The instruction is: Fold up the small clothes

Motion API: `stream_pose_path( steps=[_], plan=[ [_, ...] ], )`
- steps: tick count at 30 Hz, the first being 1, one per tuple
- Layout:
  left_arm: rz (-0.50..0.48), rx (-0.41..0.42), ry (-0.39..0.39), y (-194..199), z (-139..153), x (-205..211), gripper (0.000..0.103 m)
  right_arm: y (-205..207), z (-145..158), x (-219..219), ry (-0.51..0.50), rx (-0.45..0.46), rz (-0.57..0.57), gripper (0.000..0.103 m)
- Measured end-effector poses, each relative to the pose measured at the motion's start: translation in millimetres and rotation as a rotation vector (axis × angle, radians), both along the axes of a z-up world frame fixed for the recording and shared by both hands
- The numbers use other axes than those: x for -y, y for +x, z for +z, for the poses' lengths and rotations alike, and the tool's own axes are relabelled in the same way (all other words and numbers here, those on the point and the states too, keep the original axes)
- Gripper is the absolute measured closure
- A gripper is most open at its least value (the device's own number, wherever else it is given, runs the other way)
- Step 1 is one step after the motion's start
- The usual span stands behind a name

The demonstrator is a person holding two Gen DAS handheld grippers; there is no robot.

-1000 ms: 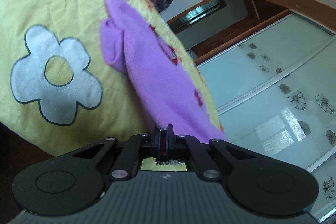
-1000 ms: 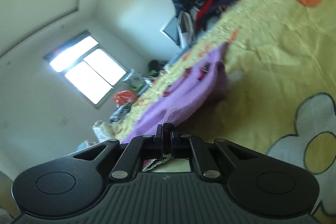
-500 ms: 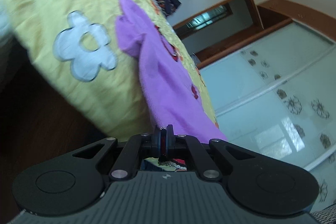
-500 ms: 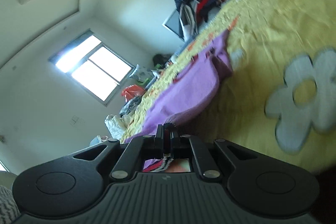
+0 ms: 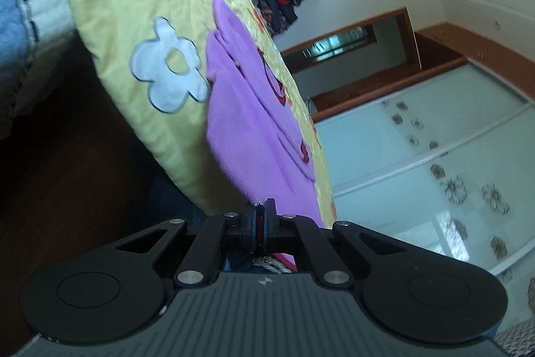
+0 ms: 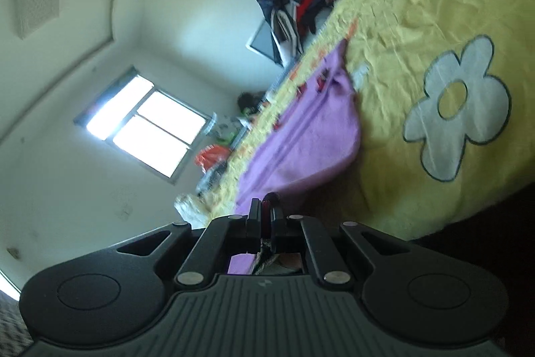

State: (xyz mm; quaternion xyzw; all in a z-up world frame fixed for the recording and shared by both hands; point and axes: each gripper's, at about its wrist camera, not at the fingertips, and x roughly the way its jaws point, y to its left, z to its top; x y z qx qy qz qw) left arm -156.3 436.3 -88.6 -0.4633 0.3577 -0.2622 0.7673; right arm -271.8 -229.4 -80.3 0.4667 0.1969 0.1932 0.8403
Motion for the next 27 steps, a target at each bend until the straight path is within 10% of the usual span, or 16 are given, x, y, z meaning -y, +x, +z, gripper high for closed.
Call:
stream_pose_path(
  steps=[12,19,27],
  plan=[
    [0.143,0.067,-0.191,33.9,7.8,-14.7,0.1,70.9,29.0,-4.6,-0.013,0.013,0.02,0.098],
    [0.187,0.085,-0.219,147.4,13.8,8.6,0.1,168.2,27.7,19.3,0.074,-0.077,-0.05,0.098],
    [0.179,-0.089,-0.111,287.5,10.9,40.3,0.1,281.9,16.6,50.5,0.113,-0.172,-0.101,0.098]
  ],
)
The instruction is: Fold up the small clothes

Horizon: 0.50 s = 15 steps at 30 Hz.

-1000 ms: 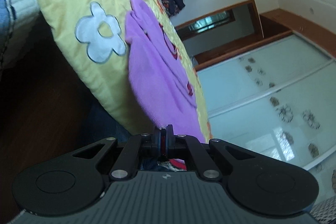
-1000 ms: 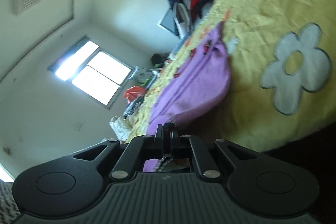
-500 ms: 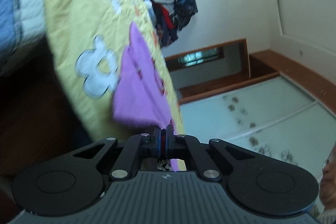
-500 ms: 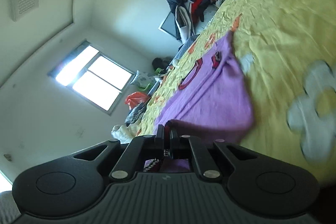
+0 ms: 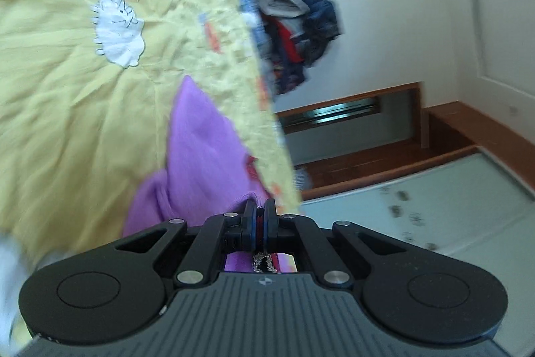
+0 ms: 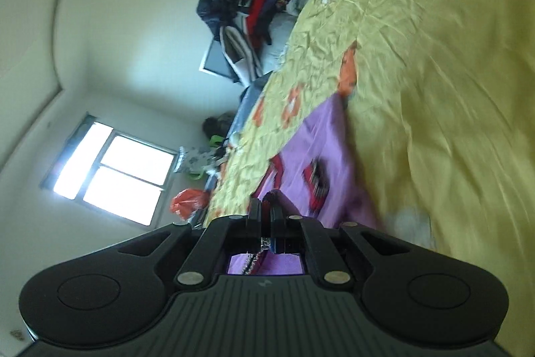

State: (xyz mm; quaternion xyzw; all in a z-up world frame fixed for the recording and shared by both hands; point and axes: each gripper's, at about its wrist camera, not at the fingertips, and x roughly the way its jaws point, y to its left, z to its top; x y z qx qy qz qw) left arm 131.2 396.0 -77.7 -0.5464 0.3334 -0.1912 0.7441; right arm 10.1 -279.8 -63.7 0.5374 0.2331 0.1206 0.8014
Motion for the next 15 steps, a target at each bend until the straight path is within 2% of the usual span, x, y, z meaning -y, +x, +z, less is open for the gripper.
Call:
stream_pose_path(
  steps=[4,9,15],
  plan=[
    [-0.009,-0.044,0.021,33.1,-8.1,3.4,0.1,45.1,-14.4,9.5,0.005,-0.068,0.01,0.098],
    [-0.009,-0.055,0.046,55.6,-7.4,7.5,0.1,87.1,-30.9,17.5,0.01,-0.137,0.036,0.098],
    [0.018,-0.077,0.061,81.0,-10.1,5.3,0.1,126.3,-38.6,24.6,0.011,-0.17,0.046,0.098]
  ],
)
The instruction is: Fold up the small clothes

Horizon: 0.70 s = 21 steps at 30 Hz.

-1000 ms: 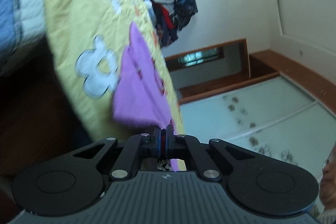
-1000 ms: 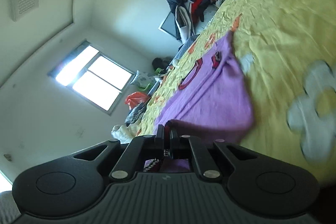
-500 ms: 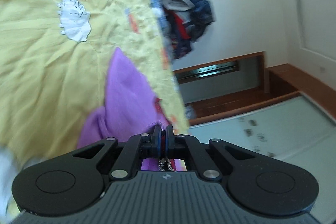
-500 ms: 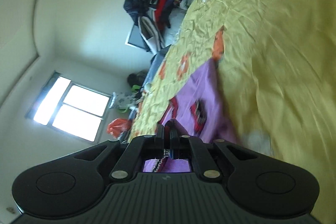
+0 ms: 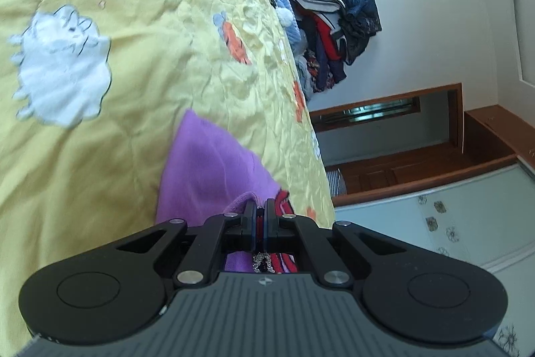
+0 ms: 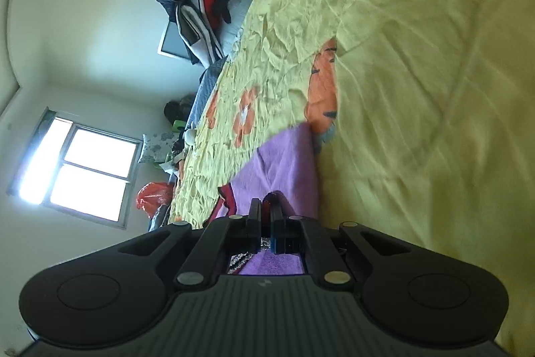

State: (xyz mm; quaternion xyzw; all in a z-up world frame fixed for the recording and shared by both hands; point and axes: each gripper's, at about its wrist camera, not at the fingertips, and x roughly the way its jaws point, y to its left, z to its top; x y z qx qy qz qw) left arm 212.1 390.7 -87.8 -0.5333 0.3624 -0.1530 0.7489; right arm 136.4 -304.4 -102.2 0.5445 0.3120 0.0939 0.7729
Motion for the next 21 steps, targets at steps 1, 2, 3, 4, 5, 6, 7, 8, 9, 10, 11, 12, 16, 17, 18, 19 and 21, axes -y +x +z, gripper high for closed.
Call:
stream_pose_path(
  steps=[1,2,3,4,5,6,7,8,9,10,11,12,16,17,18,19,21],
  plan=[
    [0.003,-0.006,0.008,5.0,-0.8,0.0,0.1,5.2,0.3,0.4,-0.011,-0.009,0.002,0.098],
    [0.007,-0.01,0.016,11.0,-1.2,0.9,0.1,11.0,0.4,0.3,-0.019,-0.008,0.011,0.098],
    [0.008,-0.013,0.017,16.3,-1.8,1.5,0.1,16.5,0.2,0.3,-0.021,-0.009,0.019,0.098],
    [0.008,-0.018,0.019,20.3,-2.6,2.3,0.1,21.0,1.1,-0.1,-0.022,-0.013,0.023,0.098],
    [0.008,-0.023,0.025,23.5,-2.7,2.9,0.1,24.4,3.6,-1.2,-0.027,-0.011,0.028,0.098],
    [0.007,-0.025,0.033,28.1,-3.6,3.4,0.1,27.5,5.9,-2.3,-0.039,-0.008,0.031,0.098],
    [0.007,-0.028,0.036,30.5,-5.1,4.0,0.1,31.2,5.9,-3.0,-0.04,-0.01,0.033,0.098],
    [0.007,-0.035,0.031,33.7,-7.5,4.3,0.1,36.5,5.3,-3.5,-0.032,-0.011,0.036,0.098],
    [0.009,-0.044,0.024,36.7,-10.5,3.9,0.1,40.7,4.2,-4.0,-0.033,-0.014,0.036,0.098],
    [0.013,-0.053,0.018,39.5,-13.6,3.8,0.1,44.6,3.5,-4.5,-0.038,-0.019,0.033,0.098],
    [0.014,-0.061,0.013,41.5,-16.7,3.8,0.1,48.8,2.1,-4.5,-0.037,-0.023,0.034,0.097],
    [0.015,-0.073,0.011,43.7,-20.4,4.1,0.1,55.1,-1.6,-5.2,-0.029,-0.038,0.047,0.095],
    [0.065,-0.099,0.013,43.5,-27.2,-3.9,0.1,69.5,-7.3,-7.8,-0.043,-0.05,0.082,0.073],
    [0.079,-0.099,0.015,42.1,-25.9,-8.9,0.099,69.2,-1.2,-8.9,-0.057,-0.029,0.092,0.053],
    [0.088,-0.096,0.018,39.3,-23.3,-13.6,0.097,67.4,8.5,-11.0,-0.088,-0.003,0.103,0.032],
    [0.084,-0.082,0.025,35.0,-18.2,-17.6,0.097,64.6,18.0,-13.1,-0.115,0.024,0.115,0.023],
    [0.044,-0.056,0.07,23.4,-3.7,-21.7,0.097,51.9,40.4,-16.3,-0.206,0.068,0.118,0.016]
  ],
)
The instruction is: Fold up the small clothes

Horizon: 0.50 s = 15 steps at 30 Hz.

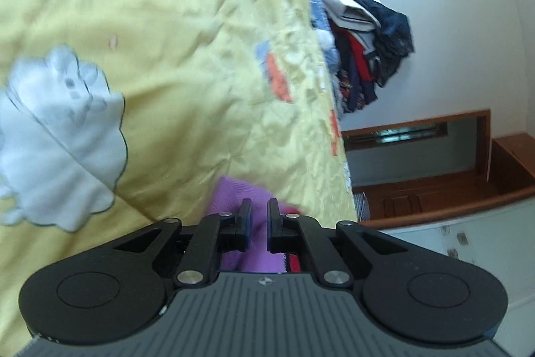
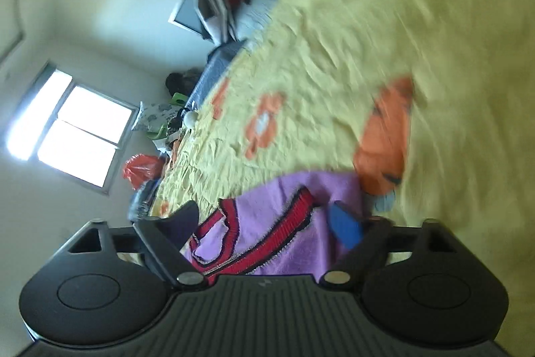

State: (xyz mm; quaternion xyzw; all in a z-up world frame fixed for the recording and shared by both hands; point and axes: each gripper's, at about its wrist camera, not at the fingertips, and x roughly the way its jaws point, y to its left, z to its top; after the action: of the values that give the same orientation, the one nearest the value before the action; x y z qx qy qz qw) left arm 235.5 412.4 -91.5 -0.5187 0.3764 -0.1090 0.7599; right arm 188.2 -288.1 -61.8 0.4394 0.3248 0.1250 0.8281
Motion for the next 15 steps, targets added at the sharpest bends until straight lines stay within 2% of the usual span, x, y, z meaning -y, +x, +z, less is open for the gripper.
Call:
stream_pose_path(
  steps=[2,4,6,9,11,15],
  plan=[
    [-0.084,0.032,0.06,-18.0,16.1,1.7,0.095,-21.5,19.7,-1.3,-0.072,0.062,0.021,0.016],
    [-0.164,0.043,0.134,-42.8,27.3,4.2,0.081,-51.1,30.8,-3.1,-0.151,0.082,0.022,0.016],
    [-0.241,0.036,0.191,-68.0,29.7,7.6,0.074,-82.7,32.4,-7.4,-0.22,0.091,0.04,0.016],
    [-0.31,-0.005,0.268,-100.5,25.8,12.3,0.069,-128.3,23.3,-15.0,-0.319,0.059,0.059,0.016],
    [-0.335,-0.016,0.304,-115.3,22.9,15.4,0.069,-149.9,13.6,-15.8,-0.305,0.038,0.075,0.017],
    [-0.355,-0.018,0.294,-128.6,14.0,18.7,0.069,-176.7,-0.8,-14.1,-0.271,0.004,0.063,0.017]
  ],
)
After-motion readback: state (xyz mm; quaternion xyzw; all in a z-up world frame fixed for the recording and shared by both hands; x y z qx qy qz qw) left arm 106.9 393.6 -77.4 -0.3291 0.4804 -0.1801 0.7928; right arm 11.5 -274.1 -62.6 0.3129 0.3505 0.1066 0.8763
